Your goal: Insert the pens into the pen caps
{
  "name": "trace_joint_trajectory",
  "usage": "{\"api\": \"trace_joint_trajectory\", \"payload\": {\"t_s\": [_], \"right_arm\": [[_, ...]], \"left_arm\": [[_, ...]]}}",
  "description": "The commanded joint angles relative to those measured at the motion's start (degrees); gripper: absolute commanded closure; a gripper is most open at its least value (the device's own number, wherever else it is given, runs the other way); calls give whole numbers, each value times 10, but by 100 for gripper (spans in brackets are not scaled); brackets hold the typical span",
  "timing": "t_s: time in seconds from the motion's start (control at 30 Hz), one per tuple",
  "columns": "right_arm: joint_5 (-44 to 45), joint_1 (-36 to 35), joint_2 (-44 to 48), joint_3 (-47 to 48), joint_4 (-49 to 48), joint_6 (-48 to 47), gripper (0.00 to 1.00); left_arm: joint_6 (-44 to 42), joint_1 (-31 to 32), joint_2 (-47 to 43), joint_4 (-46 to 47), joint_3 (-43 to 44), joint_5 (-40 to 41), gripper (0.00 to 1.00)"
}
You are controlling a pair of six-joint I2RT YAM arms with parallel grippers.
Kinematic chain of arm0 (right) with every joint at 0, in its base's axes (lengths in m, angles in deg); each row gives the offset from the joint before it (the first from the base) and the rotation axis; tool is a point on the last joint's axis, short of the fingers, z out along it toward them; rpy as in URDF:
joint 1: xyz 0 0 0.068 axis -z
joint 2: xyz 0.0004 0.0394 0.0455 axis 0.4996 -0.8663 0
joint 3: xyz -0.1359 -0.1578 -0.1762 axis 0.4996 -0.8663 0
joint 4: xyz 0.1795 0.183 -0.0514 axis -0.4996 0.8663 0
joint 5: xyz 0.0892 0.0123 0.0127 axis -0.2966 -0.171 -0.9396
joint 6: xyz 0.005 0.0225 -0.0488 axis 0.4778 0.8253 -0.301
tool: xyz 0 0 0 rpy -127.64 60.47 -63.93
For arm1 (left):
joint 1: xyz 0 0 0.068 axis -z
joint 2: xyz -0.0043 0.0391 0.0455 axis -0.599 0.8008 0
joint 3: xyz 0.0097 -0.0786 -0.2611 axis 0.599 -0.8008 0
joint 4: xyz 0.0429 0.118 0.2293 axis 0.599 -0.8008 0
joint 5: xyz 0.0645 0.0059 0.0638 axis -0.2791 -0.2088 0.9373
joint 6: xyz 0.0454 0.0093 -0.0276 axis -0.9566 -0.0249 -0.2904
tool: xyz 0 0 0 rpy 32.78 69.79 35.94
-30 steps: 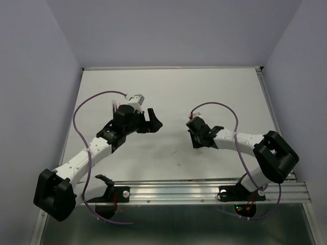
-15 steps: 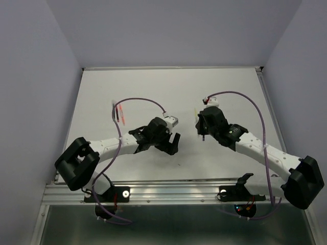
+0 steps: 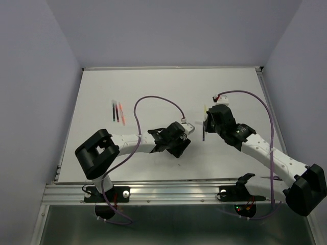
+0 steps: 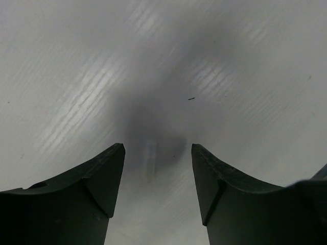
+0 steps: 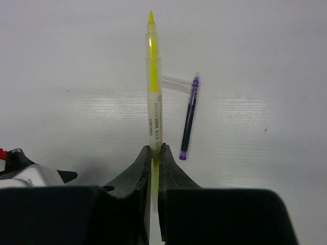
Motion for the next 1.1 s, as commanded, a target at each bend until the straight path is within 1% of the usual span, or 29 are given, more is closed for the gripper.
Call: {"api": "trace_joint_trajectory", "payload": {"t_s": [0.0, 0.1, 0.13, 0.3, 0.37, 0.4, 0.43, 0.47, 0.5, 0.53, 0.63, 0.67, 0.77, 0.8, 0.83, 0.87, 0.9, 0.97, 1.0, 1.07], "right_arm": [[12, 11, 13, -3, 3, -11, 99], [10, 11, 16, -6, 4, -13, 99], [9, 11, 19, -8, 4, -13, 99], [6, 16, 24, -12, 5, -16, 99], [3, 16, 27, -13, 5, -17, 99], [3, 16, 27, -13, 5, -17, 99], [3, 16, 27, -14, 5, -17, 99], [2, 21, 27, -15, 5, -21, 99], [2, 21, 28, -16, 5, -23, 99], [2, 21, 28, -16, 4, -26, 99], [-8, 21, 36, -19, -1, -42, 99], [-19, 21, 41, -20, -6, -61, 99], [-96, 21, 67, -34, -40, -101, 99], [-148, 21, 75, -38, -59, -107, 99], [-178, 21, 90, -46, -68, -125, 99], [-209, 21, 96, -49, -77, -132, 99], [-265, 21, 101, -54, -95, -136, 99], [-307, 21, 111, -60, -106, -154, 99], [-328, 21, 114, -60, -110, -157, 99], [-337, 21, 120, -61, -115, -160, 99]], "left_arm": [[-13, 18, 16, -37, 25, 50, 36], [-2, 24, 29, -51, 31, 70, 41], [2, 25, 31, -57, 33, 74, 46], [24, 40, 30, -74, 32, 97, 58], [34, 45, 28, -85, 31, 110, 65], [36, 47, 28, -88, 29, 111, 71], [38, 50, 28, -93, 30, 112, 73], [40, 52, 28, -95, 29, 116, 78], [46, 52, 29, -95, 31, 119, 91], [52, 52, 30, -101, 35, 123, 100], [80, 52, 34, -109, 60, 152, 100], [89, 52, 32, -109, 68, 164, 100], [132, 45, 28, -123, 114, 216, 100], [143, 31, 23, -128, 138, 226, 100], [166, 22, 21, -138, 151, 245, 100], [166, 9, 16, -145, 164, 253, 100], [194, -23, 6, -149, 187, 254, 100], [226, -62, -11, -143, 198, 246, 100], [254, -97, -34, -134, 197, 243, 100], [270, -127, -71, -98, 190, 229, 100]]}}
